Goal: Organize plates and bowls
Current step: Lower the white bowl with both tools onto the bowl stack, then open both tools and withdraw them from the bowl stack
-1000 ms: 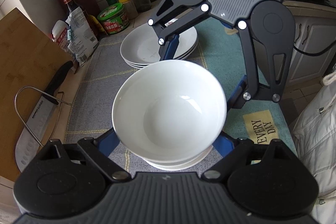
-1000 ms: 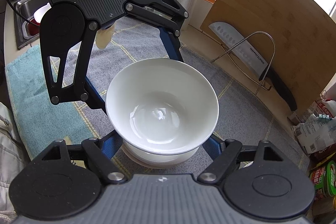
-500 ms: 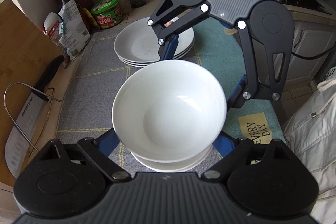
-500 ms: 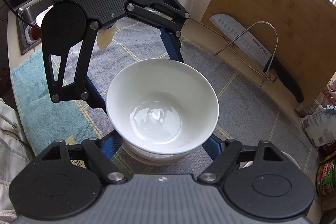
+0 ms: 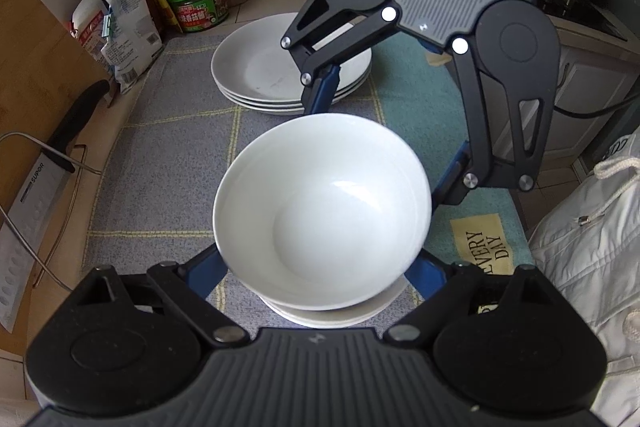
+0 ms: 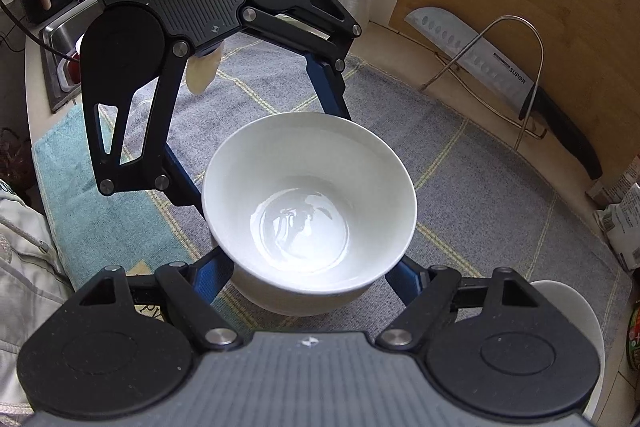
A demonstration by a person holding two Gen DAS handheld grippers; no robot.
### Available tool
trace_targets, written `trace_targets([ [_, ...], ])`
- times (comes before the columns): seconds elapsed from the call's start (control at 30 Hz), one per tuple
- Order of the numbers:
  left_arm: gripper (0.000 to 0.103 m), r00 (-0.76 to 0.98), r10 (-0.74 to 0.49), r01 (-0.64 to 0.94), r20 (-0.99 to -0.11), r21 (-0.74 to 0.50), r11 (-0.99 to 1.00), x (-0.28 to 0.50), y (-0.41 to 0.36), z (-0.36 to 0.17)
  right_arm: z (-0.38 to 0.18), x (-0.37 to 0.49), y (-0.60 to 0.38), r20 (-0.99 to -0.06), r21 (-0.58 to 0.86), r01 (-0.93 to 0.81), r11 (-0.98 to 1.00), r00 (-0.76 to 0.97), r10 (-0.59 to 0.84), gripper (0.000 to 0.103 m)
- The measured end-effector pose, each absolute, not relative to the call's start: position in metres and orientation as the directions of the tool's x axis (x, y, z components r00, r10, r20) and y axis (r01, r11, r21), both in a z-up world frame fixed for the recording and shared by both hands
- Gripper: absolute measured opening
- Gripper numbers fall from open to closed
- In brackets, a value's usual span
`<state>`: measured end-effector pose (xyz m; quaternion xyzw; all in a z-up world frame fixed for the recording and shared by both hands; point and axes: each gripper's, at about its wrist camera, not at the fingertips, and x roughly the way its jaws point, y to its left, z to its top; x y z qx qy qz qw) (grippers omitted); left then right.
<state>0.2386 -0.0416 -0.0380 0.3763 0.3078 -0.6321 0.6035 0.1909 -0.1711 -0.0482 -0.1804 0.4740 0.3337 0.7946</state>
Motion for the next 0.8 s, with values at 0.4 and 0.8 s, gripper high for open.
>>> trace_targets([
  [0.4,0.094,-0.020,-0.520,0.996,-0.854,0.031,-0.089,0.241,-0.043,-0.039,-0.052,0.197,-0.172,-0.877,0.086,-0.695,0.714,0.287,0.384,0.092],
  [0.8,0.095,0.013,-0.521,0.994,-0.853,0.066,-0.083,0.237,-0.034,-0.036,-0.040,0.189,-0.171,-0.863,0.046,-0.692,0.720,0.335,0.378,0.100],
])
